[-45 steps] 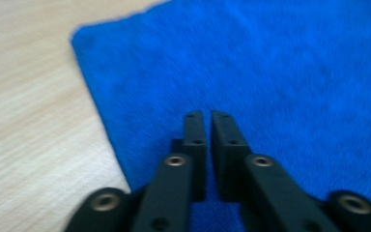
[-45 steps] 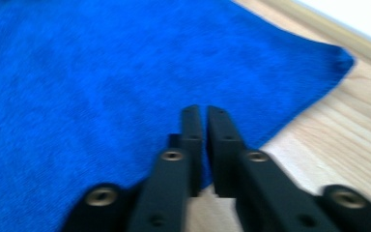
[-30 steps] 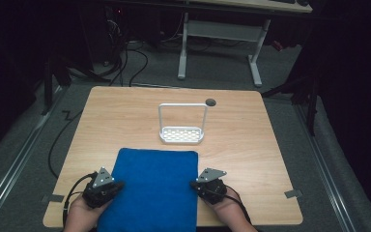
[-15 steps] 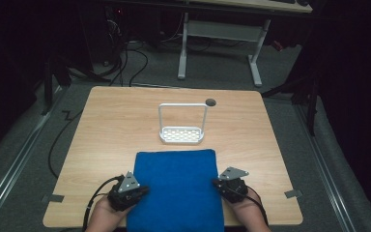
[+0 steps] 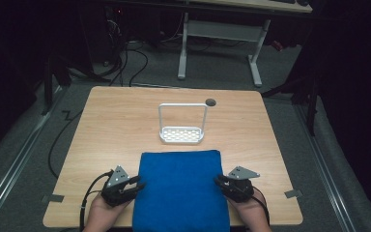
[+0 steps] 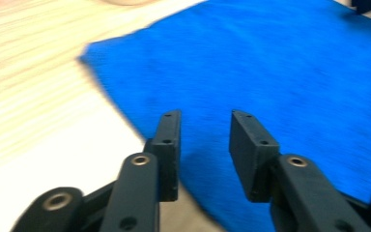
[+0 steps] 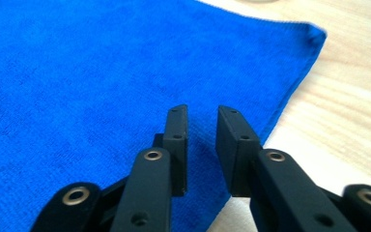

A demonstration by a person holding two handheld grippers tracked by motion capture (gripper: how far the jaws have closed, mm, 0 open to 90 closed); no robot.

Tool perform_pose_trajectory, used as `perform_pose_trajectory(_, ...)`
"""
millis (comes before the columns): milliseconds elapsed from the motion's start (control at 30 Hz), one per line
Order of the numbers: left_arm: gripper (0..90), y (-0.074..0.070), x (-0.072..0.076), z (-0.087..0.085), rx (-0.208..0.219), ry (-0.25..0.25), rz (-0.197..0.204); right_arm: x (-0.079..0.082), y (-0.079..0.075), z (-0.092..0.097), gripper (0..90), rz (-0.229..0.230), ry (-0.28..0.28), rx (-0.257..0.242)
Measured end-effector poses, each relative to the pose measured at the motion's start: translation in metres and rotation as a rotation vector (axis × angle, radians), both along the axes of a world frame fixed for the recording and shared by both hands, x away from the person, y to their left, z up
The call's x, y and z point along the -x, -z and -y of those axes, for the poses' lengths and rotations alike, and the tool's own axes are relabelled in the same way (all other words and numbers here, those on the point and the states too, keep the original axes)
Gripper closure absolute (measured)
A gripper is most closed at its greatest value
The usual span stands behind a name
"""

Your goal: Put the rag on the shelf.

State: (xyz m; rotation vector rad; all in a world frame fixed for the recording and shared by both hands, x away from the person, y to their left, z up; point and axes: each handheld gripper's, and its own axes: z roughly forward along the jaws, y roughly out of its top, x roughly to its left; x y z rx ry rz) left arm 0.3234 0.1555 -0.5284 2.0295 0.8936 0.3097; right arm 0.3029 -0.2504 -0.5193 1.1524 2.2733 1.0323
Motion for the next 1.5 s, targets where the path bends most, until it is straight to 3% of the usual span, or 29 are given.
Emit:
perform_pose_trajectory(133, 57.0, 0.001, -0.013, -0.005, 0.011, -0.054, -0.015, -0.001, -0.002, 0.006, 69.7, 0.026, 0.012, -0.019)
perform_pose_trajectory(200, 55.2, 0.0, -0.021, -0.006, 0.009, -0.084, -0.002, -0.002, -0.002, 0.008, 69.6, 0.029, 0.008, -0.025)
perform_pose_trajectory(333, 51.4, -0.002, -0.045, -0.006, 0.046, -0.112, -0.006, -0.002, -0.003, 0.009, 68.5, 0.031, -0.007, -0.026)
perform_pose_trajectory(500, 62.2, -0.004, -0.072, 0.003, 0.0, -0.152, -0.019, -0.001, -0.004, 0.009, 68.3, 0.039, -0.018, -0.027)
perform_pose_trajectory(633, 69.3, -0.003, -0.084, 0.009, -0.005, -0.172, -0.022, -0.002, -0.004, 0.01, 68.3, 0.033, -0.016, -0.027)
perform_pose_trajectory(867, 68.6, 0.007, -0.09, 0.019, -0.029, -0.162, -0.055, -0.003, -0.002, 0.009, 68.3, 0.027, -0.014, -0.025)
perform_pose_trajectory(1200, 84.8, 0.007, -0.09, 0.022, -0.047, -0.148, -0.045, -0.007, 0.001, 0.007, 66.3, 0.015, -0.004, -0.032)
perform_pose_trajectory(1367, 87.7, 0.007, -0.089, 0.022, -0.051, -0.14, -0.046, -0.014, -0.003, 0.01, 62.0, 0.028, 0.047, -0.054)
perform_pose_trajectory(1500, 88.0, 0.007, -0.089, 0.023, -0.056, -0.14, -0.04, -0.03, -0.009, 0.01, 58.6, 0.025, 0.134, -0.057)
